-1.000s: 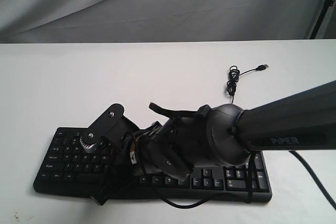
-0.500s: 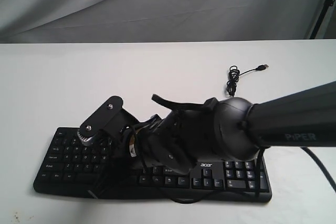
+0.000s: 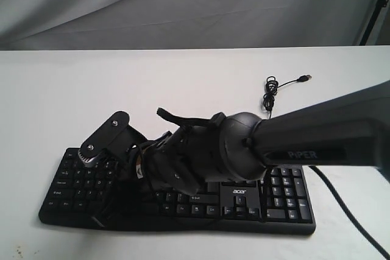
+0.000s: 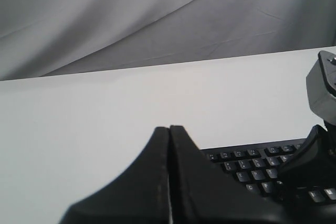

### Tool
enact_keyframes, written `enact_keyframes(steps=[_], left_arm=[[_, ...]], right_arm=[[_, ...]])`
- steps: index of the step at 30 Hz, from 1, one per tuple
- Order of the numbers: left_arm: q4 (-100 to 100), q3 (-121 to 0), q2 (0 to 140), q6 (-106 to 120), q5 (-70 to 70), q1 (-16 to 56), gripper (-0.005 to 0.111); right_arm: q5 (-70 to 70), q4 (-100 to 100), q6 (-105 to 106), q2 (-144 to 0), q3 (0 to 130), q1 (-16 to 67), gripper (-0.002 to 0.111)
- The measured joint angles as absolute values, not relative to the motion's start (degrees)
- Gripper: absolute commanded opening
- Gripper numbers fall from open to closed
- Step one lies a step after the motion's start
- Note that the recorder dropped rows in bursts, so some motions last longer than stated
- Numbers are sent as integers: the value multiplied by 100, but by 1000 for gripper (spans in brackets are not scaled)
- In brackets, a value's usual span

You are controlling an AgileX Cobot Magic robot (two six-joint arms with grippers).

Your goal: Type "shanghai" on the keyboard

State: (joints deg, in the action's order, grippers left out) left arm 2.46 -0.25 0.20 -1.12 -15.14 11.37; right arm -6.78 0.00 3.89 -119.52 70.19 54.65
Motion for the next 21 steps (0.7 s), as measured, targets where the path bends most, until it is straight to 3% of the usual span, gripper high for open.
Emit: enact_keyframes(steps=[21], left_arm=[[246, -25, 20, -112, -1514, 1137, 0]], right_arm=[[-325, 0, 411, -12142, 7042, 5465, 0]])
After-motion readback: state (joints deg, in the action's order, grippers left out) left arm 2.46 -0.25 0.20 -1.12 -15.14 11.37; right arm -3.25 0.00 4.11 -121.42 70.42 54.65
